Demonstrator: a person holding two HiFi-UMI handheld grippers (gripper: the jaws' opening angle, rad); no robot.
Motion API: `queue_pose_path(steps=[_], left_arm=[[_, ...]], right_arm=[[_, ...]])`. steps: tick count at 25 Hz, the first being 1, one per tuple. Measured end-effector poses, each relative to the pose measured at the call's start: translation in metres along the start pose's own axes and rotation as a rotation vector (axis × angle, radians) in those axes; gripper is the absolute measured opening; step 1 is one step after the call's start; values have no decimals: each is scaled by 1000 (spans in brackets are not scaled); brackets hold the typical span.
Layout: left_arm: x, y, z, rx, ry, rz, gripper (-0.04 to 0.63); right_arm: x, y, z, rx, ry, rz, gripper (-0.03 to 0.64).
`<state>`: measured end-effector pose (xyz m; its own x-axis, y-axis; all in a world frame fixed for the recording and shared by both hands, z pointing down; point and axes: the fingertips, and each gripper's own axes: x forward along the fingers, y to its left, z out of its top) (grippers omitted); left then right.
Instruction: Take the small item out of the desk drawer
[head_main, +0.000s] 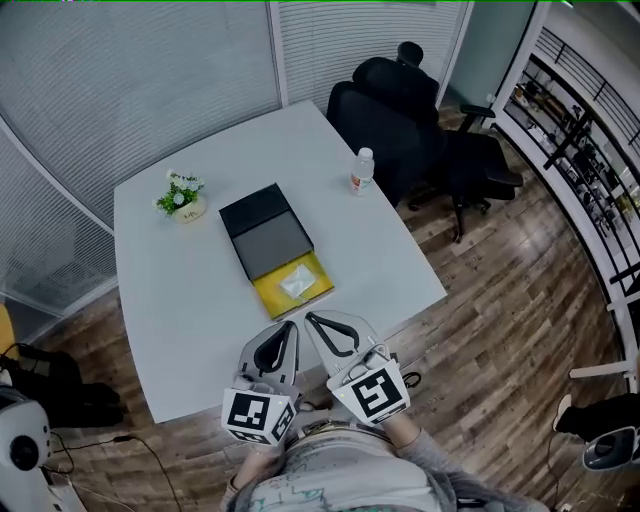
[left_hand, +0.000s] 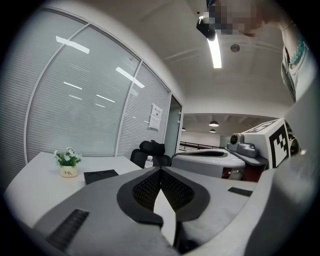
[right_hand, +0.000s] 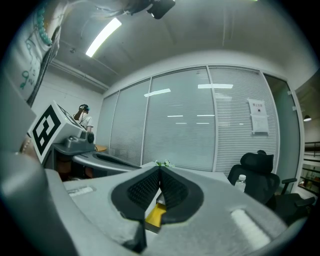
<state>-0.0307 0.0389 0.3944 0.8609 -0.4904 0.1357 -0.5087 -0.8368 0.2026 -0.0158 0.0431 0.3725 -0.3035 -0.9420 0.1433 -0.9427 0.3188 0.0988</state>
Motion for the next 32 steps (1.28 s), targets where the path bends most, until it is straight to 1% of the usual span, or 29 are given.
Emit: queue_pose_path(steps=[7,12,20,28,32], left_arm=[[29,6,6,-2,-9,62,-3],[51,7,11,-12,-26,114,-3],[75,8,20,-33,-92,201,-3],[73,25,16,-40,-94,237,-3],[71,35,17,-40,-79,217,-3]], right_arm=[[13,-30,0,-16,-22,63,3],[19,-53,2,-28,-19,119,3],[28,-71,-2,-68,-26,219,2],[44,-65,-5,-67,-15,275,3],[54,-56,0,-67,-20,269,2]])
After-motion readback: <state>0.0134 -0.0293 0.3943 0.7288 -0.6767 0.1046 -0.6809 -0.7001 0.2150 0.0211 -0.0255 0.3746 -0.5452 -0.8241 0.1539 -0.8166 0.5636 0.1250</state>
